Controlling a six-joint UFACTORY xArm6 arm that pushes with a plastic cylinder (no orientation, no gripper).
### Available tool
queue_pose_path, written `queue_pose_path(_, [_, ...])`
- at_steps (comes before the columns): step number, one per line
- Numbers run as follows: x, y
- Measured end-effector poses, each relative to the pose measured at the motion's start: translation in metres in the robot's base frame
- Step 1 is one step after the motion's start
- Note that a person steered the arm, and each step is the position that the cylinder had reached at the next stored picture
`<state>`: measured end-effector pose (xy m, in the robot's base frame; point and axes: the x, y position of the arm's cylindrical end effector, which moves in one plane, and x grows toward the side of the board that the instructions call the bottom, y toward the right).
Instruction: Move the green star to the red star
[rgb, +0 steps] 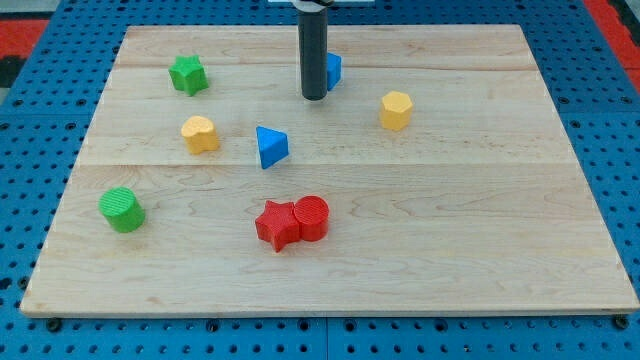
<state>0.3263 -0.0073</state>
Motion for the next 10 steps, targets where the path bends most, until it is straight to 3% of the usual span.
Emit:
queue_pose_path(1, [0.0,0.004])
queue_pose_path(2, [0.019,-0.078])
queue_pose_path(4, [-0.073,-0.145])
queue_pose_path(5, [0.02,-0.219])
queue_pose_path(6, [0.109,-0.241])
queue_pose_path(9, [0.13,-0.17])
queue_pose_path(10, [0.186,-0.114])
